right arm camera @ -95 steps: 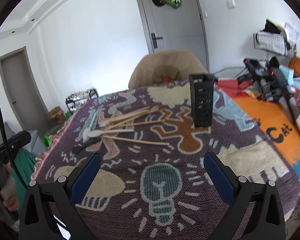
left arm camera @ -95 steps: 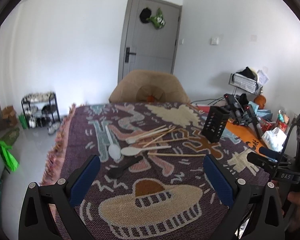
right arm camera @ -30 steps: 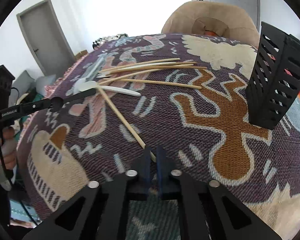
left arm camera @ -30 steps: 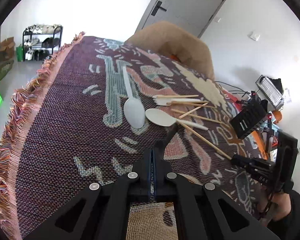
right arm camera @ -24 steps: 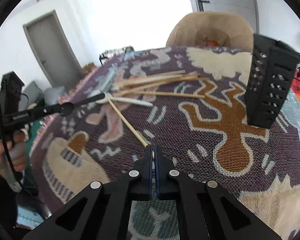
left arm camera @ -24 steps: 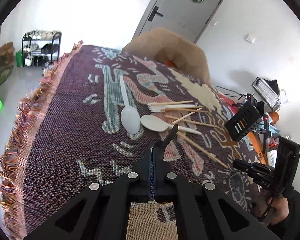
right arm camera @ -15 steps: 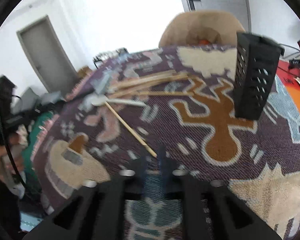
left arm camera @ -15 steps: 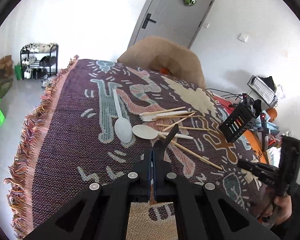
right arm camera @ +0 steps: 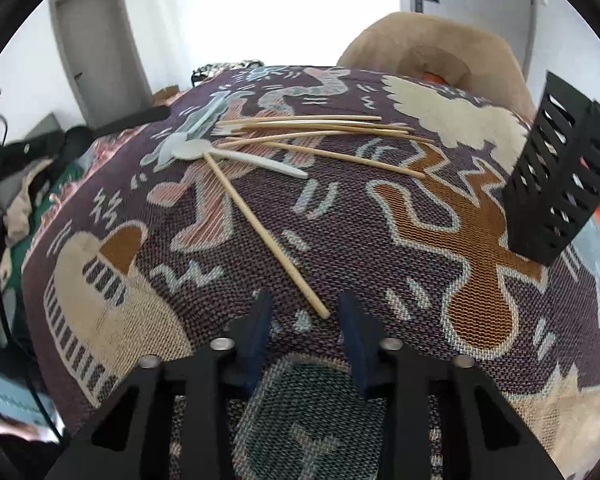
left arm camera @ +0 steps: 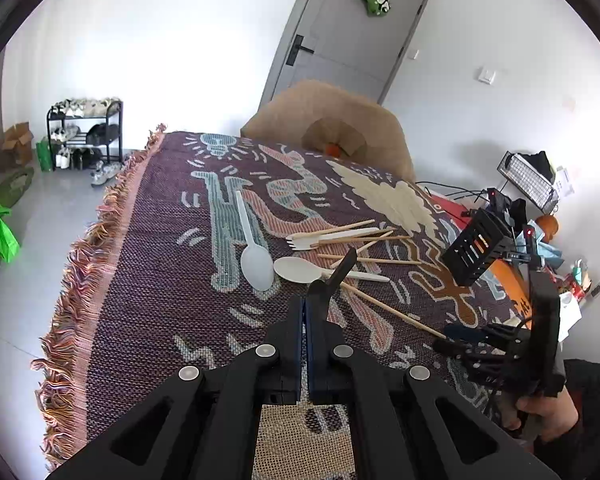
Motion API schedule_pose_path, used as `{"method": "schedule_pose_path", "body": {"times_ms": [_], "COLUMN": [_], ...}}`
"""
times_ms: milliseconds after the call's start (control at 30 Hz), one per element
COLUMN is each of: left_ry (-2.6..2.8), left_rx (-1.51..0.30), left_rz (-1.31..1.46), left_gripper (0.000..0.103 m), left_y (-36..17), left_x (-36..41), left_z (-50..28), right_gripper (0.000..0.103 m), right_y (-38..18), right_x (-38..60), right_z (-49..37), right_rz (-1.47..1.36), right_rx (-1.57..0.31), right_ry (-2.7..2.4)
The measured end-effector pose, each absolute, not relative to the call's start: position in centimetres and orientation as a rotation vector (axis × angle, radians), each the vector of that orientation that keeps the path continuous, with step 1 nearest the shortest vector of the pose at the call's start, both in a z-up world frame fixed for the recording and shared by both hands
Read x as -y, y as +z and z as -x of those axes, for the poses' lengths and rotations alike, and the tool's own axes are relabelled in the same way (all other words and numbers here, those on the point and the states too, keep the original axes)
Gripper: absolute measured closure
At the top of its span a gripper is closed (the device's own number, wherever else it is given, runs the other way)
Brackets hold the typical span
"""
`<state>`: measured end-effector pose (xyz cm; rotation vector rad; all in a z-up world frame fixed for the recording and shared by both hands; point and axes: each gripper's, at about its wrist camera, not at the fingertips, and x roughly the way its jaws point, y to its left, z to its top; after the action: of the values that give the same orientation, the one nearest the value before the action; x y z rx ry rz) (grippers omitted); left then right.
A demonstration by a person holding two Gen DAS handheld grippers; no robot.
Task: Organize utensils
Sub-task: 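Lift the wooden stick with the right gripper and drop it into the black holder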
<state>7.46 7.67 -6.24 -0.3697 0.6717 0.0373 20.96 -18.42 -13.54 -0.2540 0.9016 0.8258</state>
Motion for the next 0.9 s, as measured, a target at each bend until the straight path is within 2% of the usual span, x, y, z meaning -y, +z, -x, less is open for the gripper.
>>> {"method": "schedule_pose_path", "body": {"times_ms": [233,567,900], "left_ry": [0.017,-0.025,-0.092], "left_rx": [-0.665,-0.642,-0.623], "left_rz": [0.352,0.314,0.246], "left_gripper": [0.103,0.103,0.103], "left_y": [-5.6,-4.0,-1.2], "left_x": [-6.7,-4.7,-1.6], "left_z": [-7.6,-8.4,-10.3], "right_gripper": [0.097,0.097,0.097], "right_y": [-11.3,-5.0,1.3], "right_x": [20.3,25.9,29.4], "right_z": [-19.4,-18.0,-18.6], "right_rz": [0.166,-0.011,-0.019], "right_rx": [-0.832,-0.677,-0.550], "right_ry": [0.852,0.833,0.740]}}
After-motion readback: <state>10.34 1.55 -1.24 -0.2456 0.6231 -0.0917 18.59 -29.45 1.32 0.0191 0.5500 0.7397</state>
